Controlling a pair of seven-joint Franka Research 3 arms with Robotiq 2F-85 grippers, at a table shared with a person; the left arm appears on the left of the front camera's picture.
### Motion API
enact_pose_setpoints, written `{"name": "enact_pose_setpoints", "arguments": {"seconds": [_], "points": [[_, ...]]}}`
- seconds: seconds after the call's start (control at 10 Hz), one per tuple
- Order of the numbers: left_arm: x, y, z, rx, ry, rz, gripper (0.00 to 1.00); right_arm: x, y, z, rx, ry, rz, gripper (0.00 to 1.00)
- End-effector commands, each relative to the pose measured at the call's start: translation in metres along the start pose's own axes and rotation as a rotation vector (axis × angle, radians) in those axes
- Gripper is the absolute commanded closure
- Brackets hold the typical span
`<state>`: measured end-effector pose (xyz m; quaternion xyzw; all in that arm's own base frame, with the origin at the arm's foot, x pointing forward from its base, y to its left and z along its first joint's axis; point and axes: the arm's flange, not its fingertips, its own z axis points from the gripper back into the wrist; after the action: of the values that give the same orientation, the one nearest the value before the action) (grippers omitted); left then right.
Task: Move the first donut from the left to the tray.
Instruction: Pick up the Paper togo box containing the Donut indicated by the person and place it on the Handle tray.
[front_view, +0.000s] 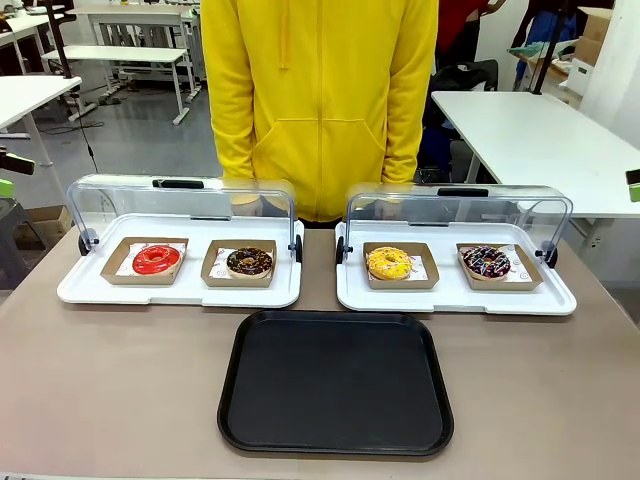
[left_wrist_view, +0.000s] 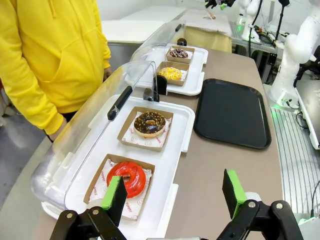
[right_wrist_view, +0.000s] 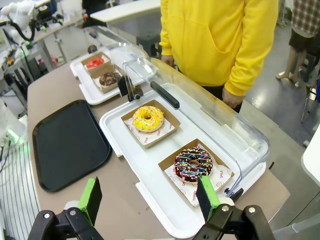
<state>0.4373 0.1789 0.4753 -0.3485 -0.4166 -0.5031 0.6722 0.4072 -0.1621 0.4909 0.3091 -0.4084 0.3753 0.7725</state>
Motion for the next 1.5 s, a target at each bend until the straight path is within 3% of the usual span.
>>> {"name": "enact_pose_setpoints", "arguments": {"seconds": [0.0,1.4], "points": [[0.0,-0.0012,-0.0003,-0.007,-0.014,-0.004,0.0,0.0014,-0.0006,-0.0008,0.004,-0.022,0.014,0.0],[0.0,-0.0012,-0.0003,-0.007,-0.014,-0.004,0.0,0.0014,-0.0006,-0.0008,0.004,-0.022,0.014,0.0]]}}
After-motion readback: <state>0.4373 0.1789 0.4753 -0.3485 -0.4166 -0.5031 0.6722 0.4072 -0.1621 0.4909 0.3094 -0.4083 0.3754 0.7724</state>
